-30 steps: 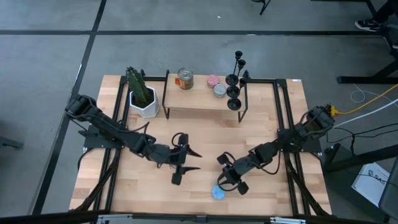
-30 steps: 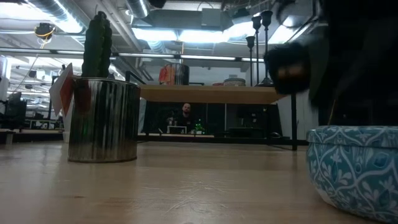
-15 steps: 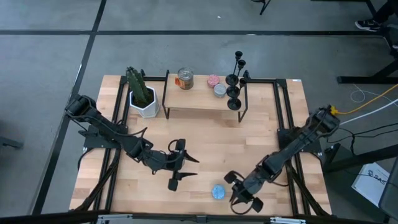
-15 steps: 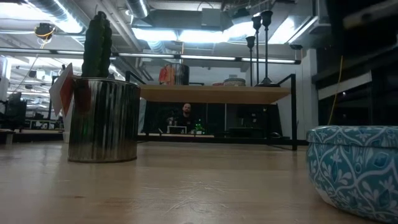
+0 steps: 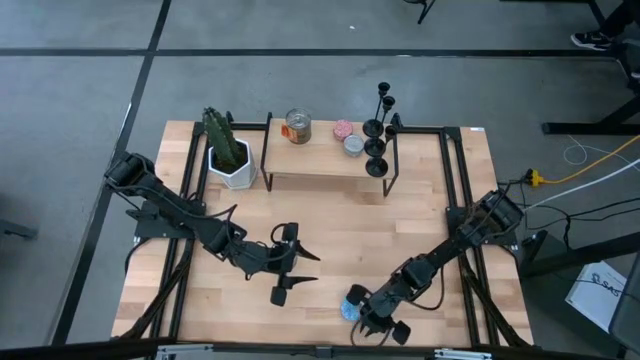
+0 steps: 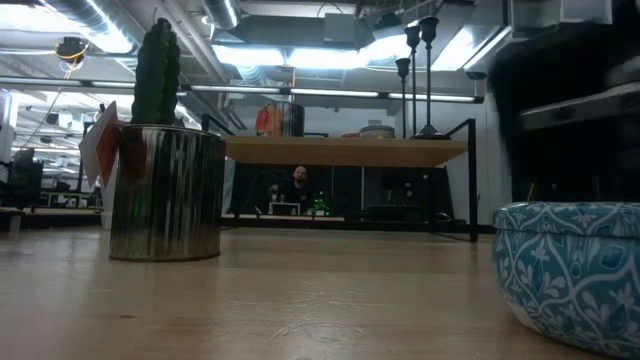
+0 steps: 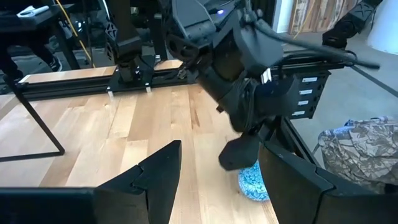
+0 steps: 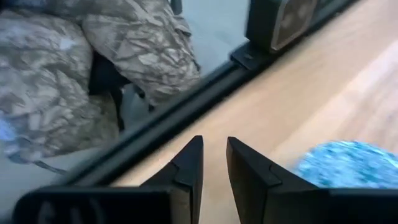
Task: Pick & Place candle stick holders
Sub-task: Put the blue scented candle on the shelf
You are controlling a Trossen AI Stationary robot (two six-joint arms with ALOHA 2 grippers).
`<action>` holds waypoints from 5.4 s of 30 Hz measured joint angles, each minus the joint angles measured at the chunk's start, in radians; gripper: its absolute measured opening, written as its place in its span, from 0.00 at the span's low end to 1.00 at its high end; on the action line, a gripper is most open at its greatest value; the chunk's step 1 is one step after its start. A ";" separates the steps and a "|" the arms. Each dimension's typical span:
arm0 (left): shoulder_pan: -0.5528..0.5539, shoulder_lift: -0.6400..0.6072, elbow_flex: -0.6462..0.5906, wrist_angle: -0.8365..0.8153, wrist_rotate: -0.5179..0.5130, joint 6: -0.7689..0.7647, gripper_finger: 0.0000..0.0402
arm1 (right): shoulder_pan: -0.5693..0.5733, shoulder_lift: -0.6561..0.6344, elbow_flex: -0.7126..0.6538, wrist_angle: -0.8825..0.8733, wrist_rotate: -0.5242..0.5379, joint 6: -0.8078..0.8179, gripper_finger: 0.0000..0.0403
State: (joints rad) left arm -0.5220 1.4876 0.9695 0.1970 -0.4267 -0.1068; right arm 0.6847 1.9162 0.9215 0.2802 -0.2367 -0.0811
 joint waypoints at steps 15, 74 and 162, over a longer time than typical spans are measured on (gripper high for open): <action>0.000 -0.001 0.000 -0.067 -0.031 -0.005 0.52 | -0.167 -0.003 0.000 -0.042 0.025 -0.214 0.18; 0.109 0.247 0.275 -0.380 0.289 -0.276 0.61 | -0.316 -1.562 -0.852 -0.416 0.316 0.094 0.18; 0.069 0.524 0.274 -0.104 0.315 0.084 0.94 | -0.450 -1.811 -0.912 -0.246 0.383 -0.110 0.14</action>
State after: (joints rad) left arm -0.4533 2.0113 1.2430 0.0927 -0.1121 -0.0230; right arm 0.2344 0.1051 0.0097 0.0341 0.1459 -0.1913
